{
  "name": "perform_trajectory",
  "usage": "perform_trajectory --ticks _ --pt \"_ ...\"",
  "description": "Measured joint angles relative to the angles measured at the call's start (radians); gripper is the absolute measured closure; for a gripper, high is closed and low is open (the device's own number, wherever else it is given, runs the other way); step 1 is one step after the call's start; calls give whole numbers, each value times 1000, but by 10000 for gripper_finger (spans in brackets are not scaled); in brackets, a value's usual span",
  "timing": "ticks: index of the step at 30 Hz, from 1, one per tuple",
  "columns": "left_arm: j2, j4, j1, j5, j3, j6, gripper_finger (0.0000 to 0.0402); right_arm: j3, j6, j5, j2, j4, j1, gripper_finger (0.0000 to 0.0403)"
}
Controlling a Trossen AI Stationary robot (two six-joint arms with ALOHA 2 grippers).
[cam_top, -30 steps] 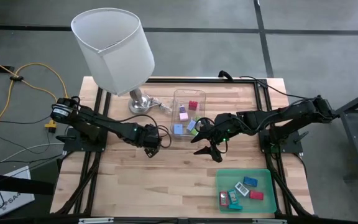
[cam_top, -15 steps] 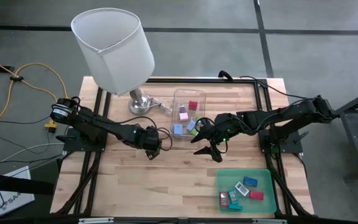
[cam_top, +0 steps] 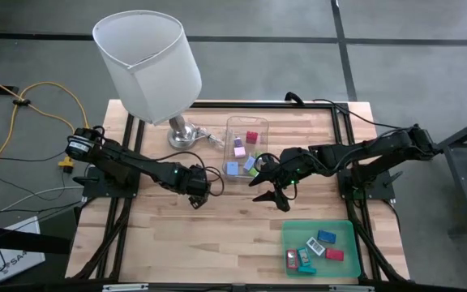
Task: Pick & Place Office items
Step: Put the light blue charger adapter into the transparent bin
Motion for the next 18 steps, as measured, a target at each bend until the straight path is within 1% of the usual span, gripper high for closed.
perform_trajectory --ticks 4,11,18 --pt "0 0 8 1 0 26 105 0 0 0 0 0 0 171" --pt "0 15 54 2 -12 69 105 0 0 0 0 0 0 171" --pt "0 47 67 6 -33 80 105 0 0 0 0 0 0 171"
